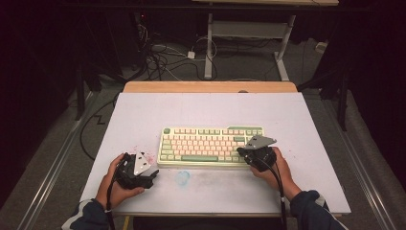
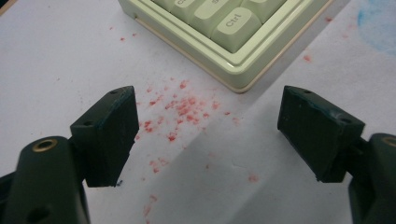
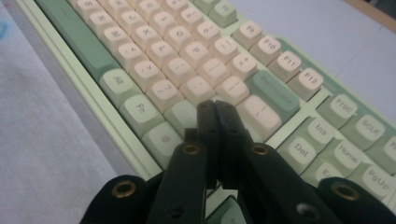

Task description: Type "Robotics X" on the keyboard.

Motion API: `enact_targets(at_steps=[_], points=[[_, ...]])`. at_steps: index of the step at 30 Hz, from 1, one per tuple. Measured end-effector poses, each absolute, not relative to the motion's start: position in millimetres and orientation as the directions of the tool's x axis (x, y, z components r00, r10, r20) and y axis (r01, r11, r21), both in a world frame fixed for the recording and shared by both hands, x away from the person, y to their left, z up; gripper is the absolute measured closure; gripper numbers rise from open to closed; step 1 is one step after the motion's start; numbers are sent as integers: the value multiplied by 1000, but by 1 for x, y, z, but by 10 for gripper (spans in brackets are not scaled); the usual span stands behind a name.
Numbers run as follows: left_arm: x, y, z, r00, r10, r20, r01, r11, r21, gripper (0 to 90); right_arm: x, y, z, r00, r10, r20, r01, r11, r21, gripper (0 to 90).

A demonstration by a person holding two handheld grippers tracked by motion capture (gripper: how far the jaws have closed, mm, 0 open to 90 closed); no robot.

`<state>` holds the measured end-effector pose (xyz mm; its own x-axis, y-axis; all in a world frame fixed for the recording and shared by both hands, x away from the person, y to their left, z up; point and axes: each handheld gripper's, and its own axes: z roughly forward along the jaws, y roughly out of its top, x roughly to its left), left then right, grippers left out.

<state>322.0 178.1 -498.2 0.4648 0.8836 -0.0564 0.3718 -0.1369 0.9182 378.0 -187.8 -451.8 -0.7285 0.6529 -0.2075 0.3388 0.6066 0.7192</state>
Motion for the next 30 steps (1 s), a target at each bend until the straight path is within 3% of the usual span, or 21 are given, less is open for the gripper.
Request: enact_targets(at_steps=[6,11,18,22,30], points=[[323,178,-498,451,891,-50,371,-136,919,193,378,-191,-457,-724,663,-188,343,583,736,900],[325,181,-494,434,898,-73,385,-111,916,319,376,-192,-458,-724,664,-187,338,578,742,900],[328,185,-488,422,899,-114,429,-87,899,690,376,-192,-459,-723,665,-187,338,578,743,900],[329,185,-487,434,894,-115,449,-104,887,841,376,-192,-459,-723,662,-197,331,583,742,900],[331,183,-482,459,880,-119,460,-122,879,869,376,-192,-459,-726,660,-194,331,582,743,900]])
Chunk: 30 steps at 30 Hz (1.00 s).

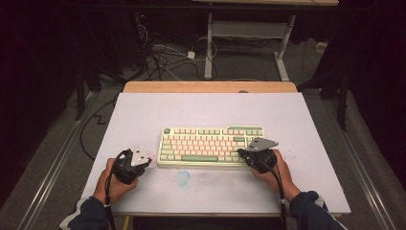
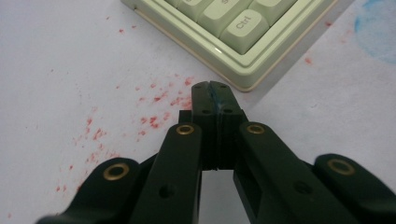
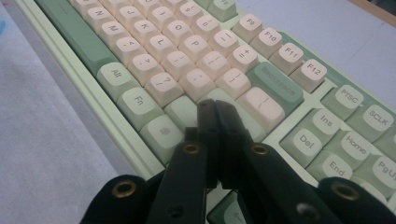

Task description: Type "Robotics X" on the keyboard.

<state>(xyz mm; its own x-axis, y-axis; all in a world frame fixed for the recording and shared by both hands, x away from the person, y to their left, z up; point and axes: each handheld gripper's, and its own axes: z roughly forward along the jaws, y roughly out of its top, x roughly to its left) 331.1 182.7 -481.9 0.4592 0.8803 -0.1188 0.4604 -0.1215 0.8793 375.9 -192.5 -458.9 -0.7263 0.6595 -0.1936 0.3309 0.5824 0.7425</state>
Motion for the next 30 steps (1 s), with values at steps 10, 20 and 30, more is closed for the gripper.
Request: enact_targets(at_steps=[10,20,30], points=[[340,172,-472,477,870,-125,450,-119,885,864,376,-193,-459,-730,656,-192,329,584,743,900],[350,150,-456,523,844,-120,418,-132,899,862,376,-193,-459,-729,654,-199,325,588,741,900],[364,115,-451,582,806,-110,405,-169,899,854,375,-192,-459,-729,652,-206,321,592,739,900]])
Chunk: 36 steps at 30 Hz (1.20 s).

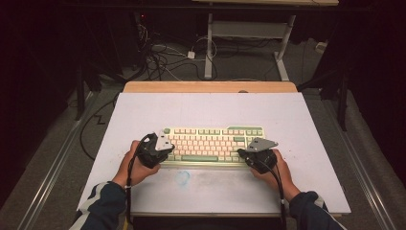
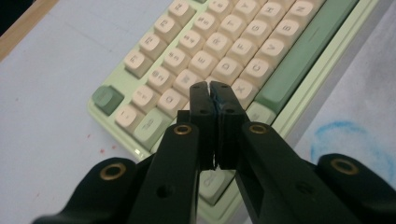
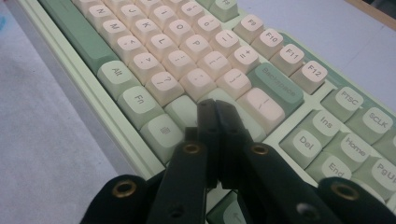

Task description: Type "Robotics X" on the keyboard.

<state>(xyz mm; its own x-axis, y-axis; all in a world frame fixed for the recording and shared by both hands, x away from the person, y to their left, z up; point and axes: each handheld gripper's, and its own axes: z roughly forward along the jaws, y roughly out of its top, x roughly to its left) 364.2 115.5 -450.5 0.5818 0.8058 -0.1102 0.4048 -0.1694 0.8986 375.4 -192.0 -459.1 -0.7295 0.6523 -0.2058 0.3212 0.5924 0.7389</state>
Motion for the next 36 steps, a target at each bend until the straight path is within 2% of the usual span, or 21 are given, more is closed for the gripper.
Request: enact_targets(at_steps=[12,32,36], points=[[374,90,-461,614,782,-102,426,-220,877,848,375,-192,-459,-731,650,-210,318,596,738,900],[376,86,-470,618,781,-90,440,-249,863,855,375,-192,-459,-731,648,-214,315,598,737,900],[374,88,-466,618,781,-95,425,-230,876,829,375,-192,-459,-731,647,-216,313,599,737,900]])
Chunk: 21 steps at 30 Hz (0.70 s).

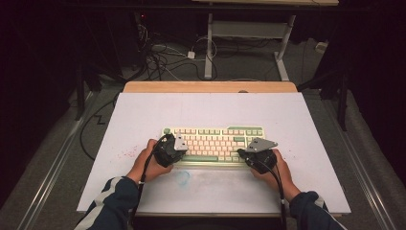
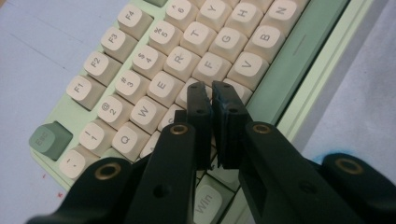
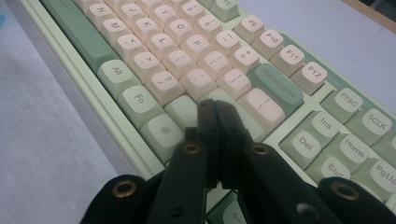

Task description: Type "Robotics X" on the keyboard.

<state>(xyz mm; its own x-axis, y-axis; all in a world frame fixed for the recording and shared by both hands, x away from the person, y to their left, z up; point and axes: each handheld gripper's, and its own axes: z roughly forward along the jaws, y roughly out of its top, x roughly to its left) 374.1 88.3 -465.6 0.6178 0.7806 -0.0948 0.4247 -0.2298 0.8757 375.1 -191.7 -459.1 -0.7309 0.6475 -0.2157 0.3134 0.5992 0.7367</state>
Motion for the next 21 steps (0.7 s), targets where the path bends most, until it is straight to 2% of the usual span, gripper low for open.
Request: enact_targets(at_steps=[10,18,21], points=[[371,90,-460,619,780,-89,395,-212,894,783,375,-191,-459,-729,648,-218,313,600,736,900],[368,92,-457,621,780,-79,368,-201,908,675,375,-192,-459,-731,647,-216,312,599,738,900],[367,93,-456,616,784,-75,353,-190,916,600,375,-192,-459,-731,648,-214,314,598,738,900]])
